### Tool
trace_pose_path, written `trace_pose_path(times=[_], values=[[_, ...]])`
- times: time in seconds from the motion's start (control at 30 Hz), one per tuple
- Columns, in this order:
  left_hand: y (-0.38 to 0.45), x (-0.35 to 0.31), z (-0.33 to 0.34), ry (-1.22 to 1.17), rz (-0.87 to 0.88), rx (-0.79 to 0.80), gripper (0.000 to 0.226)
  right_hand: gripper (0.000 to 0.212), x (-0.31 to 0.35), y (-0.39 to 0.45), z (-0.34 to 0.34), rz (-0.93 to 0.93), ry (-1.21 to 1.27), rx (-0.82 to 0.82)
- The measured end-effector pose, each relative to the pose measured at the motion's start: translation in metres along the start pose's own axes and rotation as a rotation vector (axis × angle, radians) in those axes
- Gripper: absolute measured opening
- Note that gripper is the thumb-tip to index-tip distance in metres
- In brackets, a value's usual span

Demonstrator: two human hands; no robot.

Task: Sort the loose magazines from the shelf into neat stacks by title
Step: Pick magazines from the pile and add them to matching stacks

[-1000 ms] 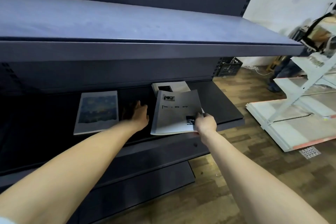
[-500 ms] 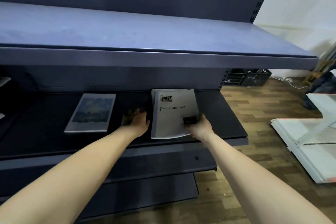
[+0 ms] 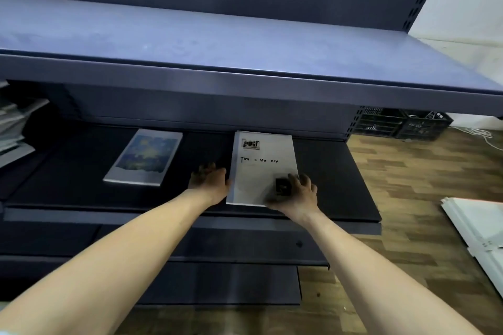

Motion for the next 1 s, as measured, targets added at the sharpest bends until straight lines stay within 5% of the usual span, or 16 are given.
trace_pose_path(times=[0.33, 1.0], values=[[0.024, -0.006, 0.003, 0.029, 0.055, -0.033, 0.041, 0.12, -0.006, 0.022, 0.005, -0.019, 0.042, 0.123], [0.038, -0.004, 0.01, -0.006, 0.079, -0.042, 0.038, 0.109, -0.013, 0.023, 0.001, -0.107, 0.016, 0.046]])
Point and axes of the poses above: each hand's wrist, its own y-axis towards the middle knuckle, its own z-axis out of the palm, x = y × z, the point moved 2 cm from there along y, towards the middle knuckle, and after that the axes turned 4 degrees about z, right-handed, at the moved point
